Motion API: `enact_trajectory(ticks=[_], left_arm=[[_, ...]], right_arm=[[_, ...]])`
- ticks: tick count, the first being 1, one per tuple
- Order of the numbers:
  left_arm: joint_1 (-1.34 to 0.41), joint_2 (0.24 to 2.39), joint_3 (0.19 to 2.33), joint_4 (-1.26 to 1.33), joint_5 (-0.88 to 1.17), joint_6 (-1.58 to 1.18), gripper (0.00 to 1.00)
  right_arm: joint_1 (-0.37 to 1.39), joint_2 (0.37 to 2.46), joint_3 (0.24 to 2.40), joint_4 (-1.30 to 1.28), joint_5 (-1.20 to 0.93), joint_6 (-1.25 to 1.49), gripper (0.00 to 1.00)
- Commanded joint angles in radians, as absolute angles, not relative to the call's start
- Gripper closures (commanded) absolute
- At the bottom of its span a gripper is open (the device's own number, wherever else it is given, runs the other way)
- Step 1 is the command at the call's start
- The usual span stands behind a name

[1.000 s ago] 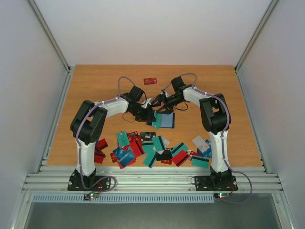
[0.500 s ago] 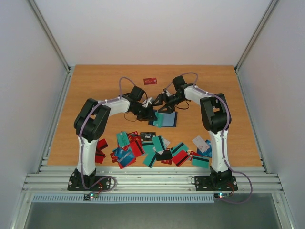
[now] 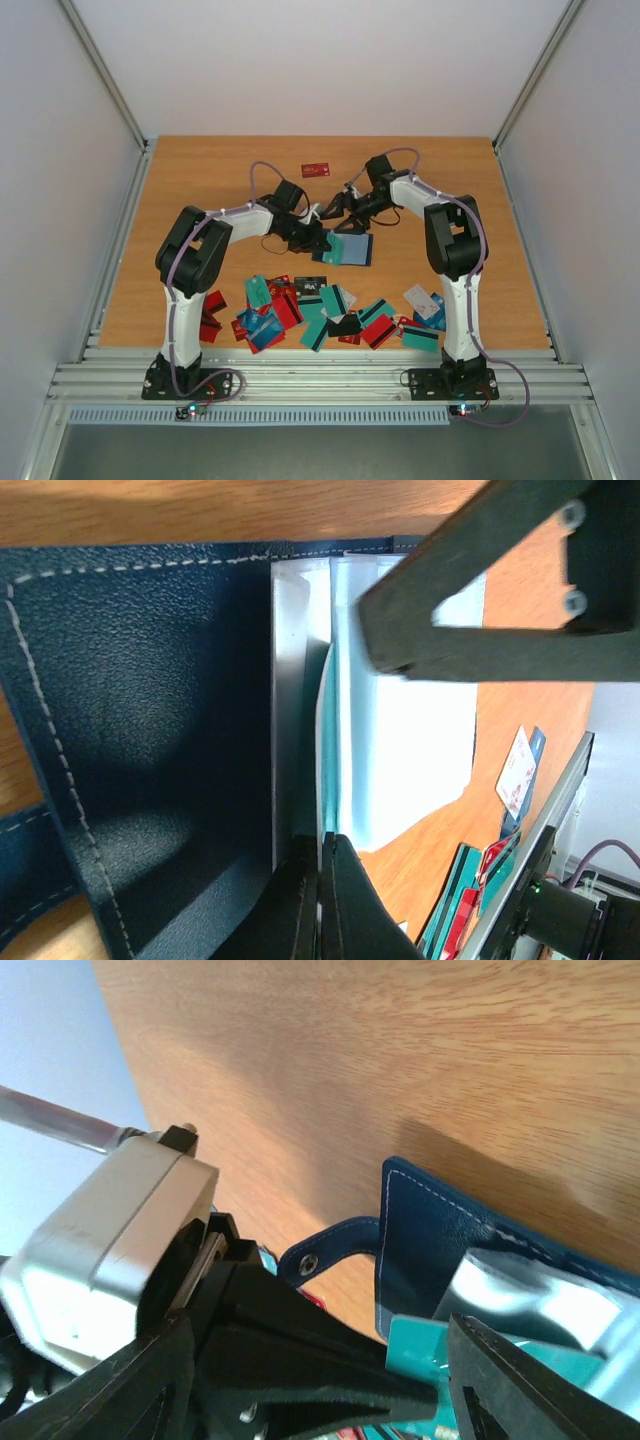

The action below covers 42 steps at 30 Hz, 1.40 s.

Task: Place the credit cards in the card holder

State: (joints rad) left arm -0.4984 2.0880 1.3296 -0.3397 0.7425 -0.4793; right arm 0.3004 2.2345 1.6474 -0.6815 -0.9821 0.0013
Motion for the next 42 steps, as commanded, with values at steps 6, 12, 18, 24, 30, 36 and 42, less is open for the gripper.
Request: enact_trajectory(ticks=[6, 12, 18, 24, 30, 36, 42], left_arm=[[-0.499, 2.108, 1.356, -0.322, 0.709, -0.475, 1.0], [-0.499, 2.1, 1.372, -0.343, 0.713, -0.473, 1.0], [-0.499, 2.105, 1.407, -0.362, 0.728, -0.472, 1.0], [-0.499, 2.126, 1.439, -0.37, 0.743, -0.478, 1.0], [-0.498, 2.143, 1.448, -0.357, 0.734, -0.493, 1.0], [-0.499, 2.173, 1.444, -0.307, 0.742, -0.529, 1.0], [-0.499, 2.172, 1.434, -0.298, 0.741, -0.534, 1.0]], right_arm=[[0.223, 2.022, 1.572, -0.852, -0.786, -0.095, 0.28], [0.201, 1.903, 1.385, -0.834, -0.685, -0.125, 0.3], [0.201, 1.92, 1.291, -0.763, -0.691, -0.103, 0.43], [0.201, 1.982, 1.304, -0.739, -0.692, -0.106, 0.53], [0.201, 2.023, 1.307, -0.739, -0.69, -0.122, 0.58], [0.201, 2.04, 1.294, -0.742, -0.692, -0.138, 0.58], [0.201, 2.055, 1.27, -0.719, -0.724, -0.131, 0.57]])
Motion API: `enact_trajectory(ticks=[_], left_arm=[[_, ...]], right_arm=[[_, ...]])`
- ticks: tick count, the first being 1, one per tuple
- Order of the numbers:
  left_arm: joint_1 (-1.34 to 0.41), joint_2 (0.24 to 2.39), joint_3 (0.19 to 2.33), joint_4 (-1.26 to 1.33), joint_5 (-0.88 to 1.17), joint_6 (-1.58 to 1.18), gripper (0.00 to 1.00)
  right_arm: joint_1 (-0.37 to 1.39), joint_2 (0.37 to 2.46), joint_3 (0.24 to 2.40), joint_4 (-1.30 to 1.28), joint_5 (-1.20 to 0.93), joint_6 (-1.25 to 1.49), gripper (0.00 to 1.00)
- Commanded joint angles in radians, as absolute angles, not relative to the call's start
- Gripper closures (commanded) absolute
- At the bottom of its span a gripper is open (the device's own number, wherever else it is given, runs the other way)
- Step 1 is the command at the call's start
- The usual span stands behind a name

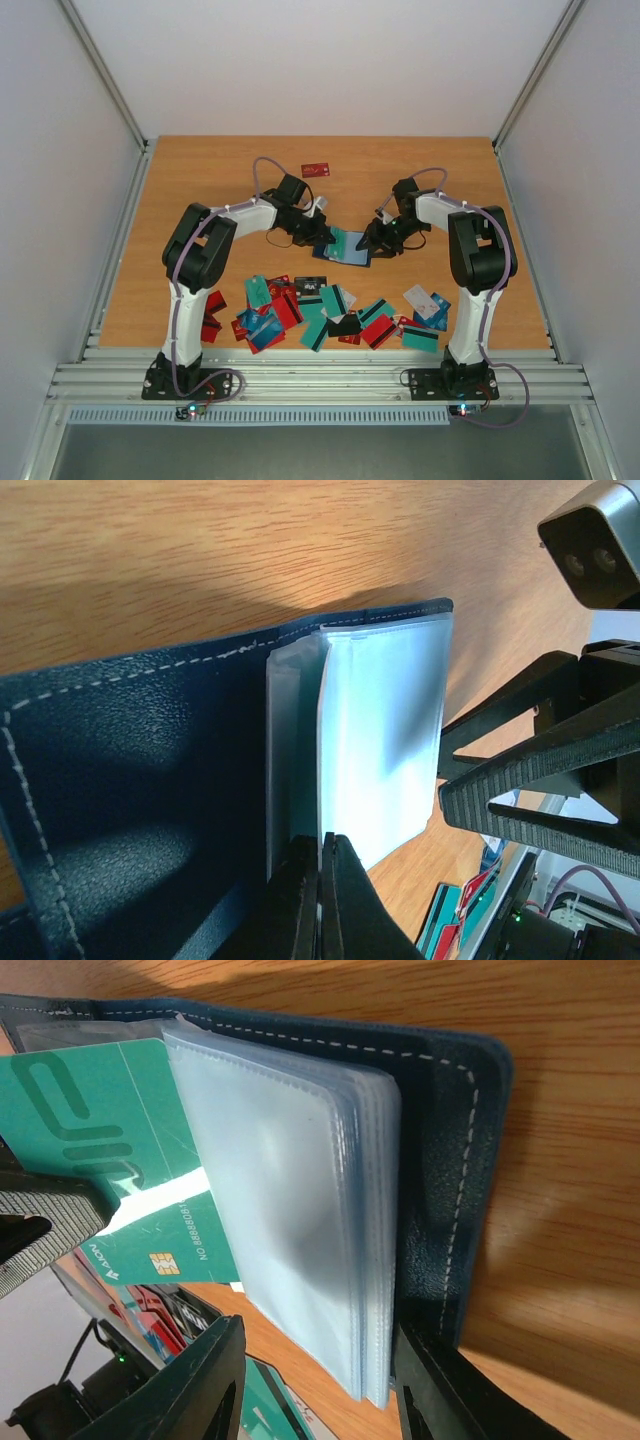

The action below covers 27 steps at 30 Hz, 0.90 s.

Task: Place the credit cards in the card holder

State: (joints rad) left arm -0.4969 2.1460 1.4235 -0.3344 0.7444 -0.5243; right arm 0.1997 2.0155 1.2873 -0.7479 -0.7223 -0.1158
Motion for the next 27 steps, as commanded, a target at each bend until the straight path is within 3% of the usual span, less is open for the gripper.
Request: enact_trajectory(ticks=[1, 19, 27], left_arm=[[-0.499, 2.172, 1.433, -0.299, 0.739, -0.53, 1.0], [-0.499, 2.2, 1.423, -0.243, 0.752, -0.558, 1.0], [-0.498, 2.177, 1.414, -0.333, 0.75, -0.507, 1.0]], right_arm=[[0.201, 2.058, 1.269, -0.718, -0.729, -0.129, 0.57], [0.201, 2.089, 1.262, -0.702, -0.774, -0.116, 0.57], [0.201, 2.098, 1.278, -0.707, -0.772, -0.117, 0.57]])
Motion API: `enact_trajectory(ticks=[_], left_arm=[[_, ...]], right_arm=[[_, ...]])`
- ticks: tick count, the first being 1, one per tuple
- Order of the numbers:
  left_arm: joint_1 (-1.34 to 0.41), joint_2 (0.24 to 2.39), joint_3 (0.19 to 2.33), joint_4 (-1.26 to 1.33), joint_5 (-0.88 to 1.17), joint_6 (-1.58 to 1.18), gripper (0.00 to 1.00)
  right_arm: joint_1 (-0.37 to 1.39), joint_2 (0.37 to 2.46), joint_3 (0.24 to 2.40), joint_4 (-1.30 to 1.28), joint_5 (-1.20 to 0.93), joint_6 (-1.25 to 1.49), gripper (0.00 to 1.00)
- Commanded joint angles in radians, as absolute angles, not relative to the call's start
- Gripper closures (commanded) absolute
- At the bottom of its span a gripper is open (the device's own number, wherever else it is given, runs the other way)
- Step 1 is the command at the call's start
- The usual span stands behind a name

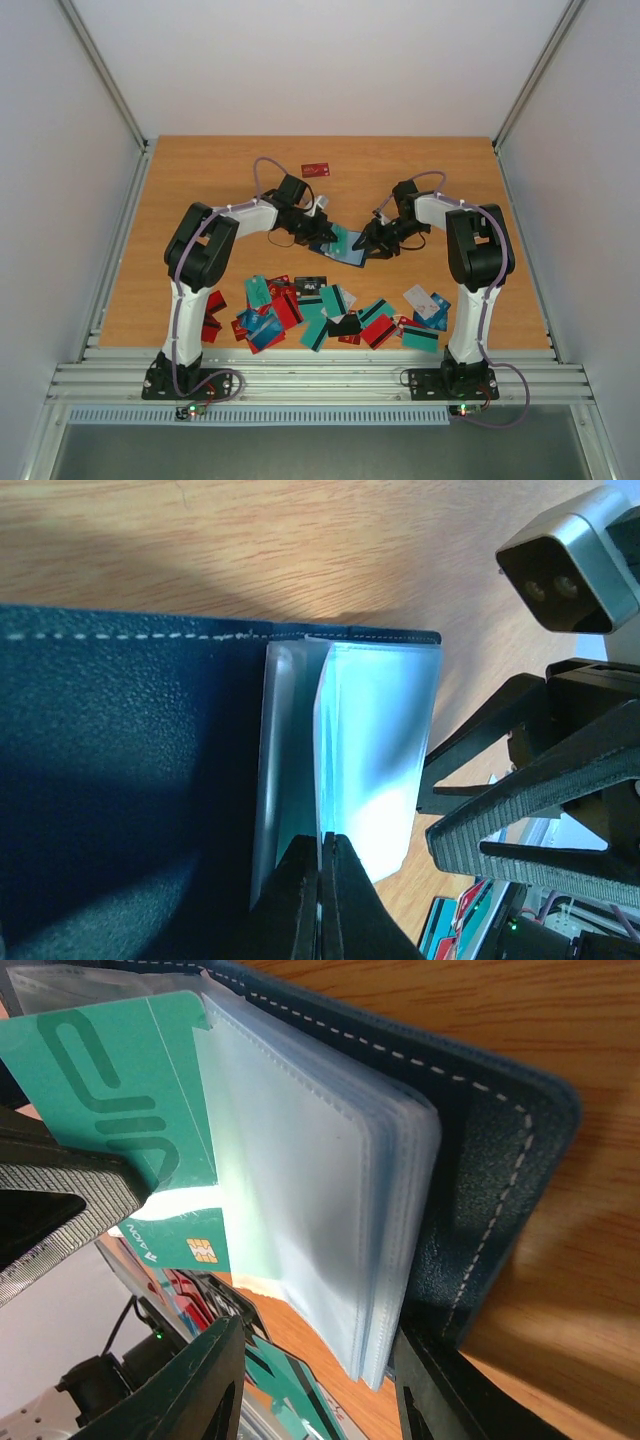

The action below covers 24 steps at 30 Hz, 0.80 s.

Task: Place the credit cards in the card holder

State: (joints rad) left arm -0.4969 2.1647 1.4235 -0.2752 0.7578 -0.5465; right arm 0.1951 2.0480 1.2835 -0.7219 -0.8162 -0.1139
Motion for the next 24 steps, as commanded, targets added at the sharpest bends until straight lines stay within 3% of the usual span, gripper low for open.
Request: enact_trajectory(ticks=[1, 24], left_arm=[[-0.498, 2.175, 1.416, -0.351, 0.747, -0.5, 1.0], [-0.498, 2.264, 1.546, -0.471, 0.816, -0.436, 1.0]], right_arm=[[0.201, 2.099, 1.278, -0.707, -0.772, -0.117, 0.57], [0.201, 2.115, 1.301, -0.717, -0.769, -0.119, 0.57]])
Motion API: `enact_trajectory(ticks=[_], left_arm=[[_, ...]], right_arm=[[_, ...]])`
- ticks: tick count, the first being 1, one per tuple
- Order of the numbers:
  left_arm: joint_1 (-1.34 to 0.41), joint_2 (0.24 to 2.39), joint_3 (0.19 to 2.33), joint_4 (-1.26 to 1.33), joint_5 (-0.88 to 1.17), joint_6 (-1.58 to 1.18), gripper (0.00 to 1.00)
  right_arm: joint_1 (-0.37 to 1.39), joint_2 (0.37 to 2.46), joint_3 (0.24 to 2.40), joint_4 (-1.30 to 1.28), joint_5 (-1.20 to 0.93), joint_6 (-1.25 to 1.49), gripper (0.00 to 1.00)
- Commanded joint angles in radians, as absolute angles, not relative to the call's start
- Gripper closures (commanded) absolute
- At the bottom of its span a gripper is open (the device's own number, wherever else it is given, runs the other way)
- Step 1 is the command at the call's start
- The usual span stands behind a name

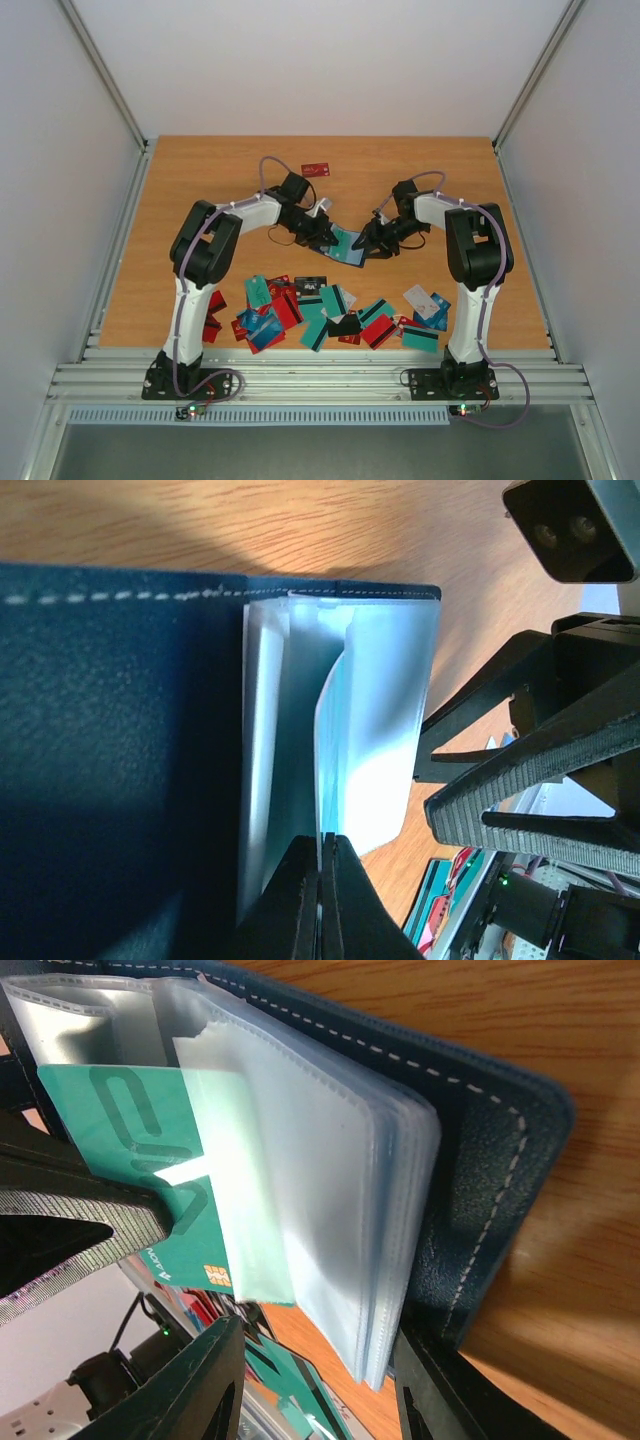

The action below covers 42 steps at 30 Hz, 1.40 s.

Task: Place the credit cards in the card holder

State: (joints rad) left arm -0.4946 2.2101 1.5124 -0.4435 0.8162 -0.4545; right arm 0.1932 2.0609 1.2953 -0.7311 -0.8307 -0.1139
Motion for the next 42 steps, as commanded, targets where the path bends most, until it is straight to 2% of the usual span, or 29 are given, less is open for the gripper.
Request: enact_trajectory(ticks=[1, 13, 20, 42], left_arm=[[-0.498, 2.268, 1.551, -0.473, 0.817, -0.435, 1.0], [-0.499, 2.305, 1.587, -0.495, 0.837, -0.432, 1.0], [-0.499, 2.272, 1.617, -0.629, 0.691, -0.367, 1.0], [-0.514, 2.359, 1.652, -0.55, 0.802, -0.428, 1.0]], right_arm=[[0.2, 2.116, 1.303, -0.719, -0.769, -0.12, 0.57], [0.201, 2.118, 1.331, -0.74, -0.768, -0.126, 0.57], [0.201, 2.104, 1.333, -0.747, -0.764, -0.129, 0.57], [0.201, 2.143, 1.362, -0.749, -0.772, -0.124, 0.57]])
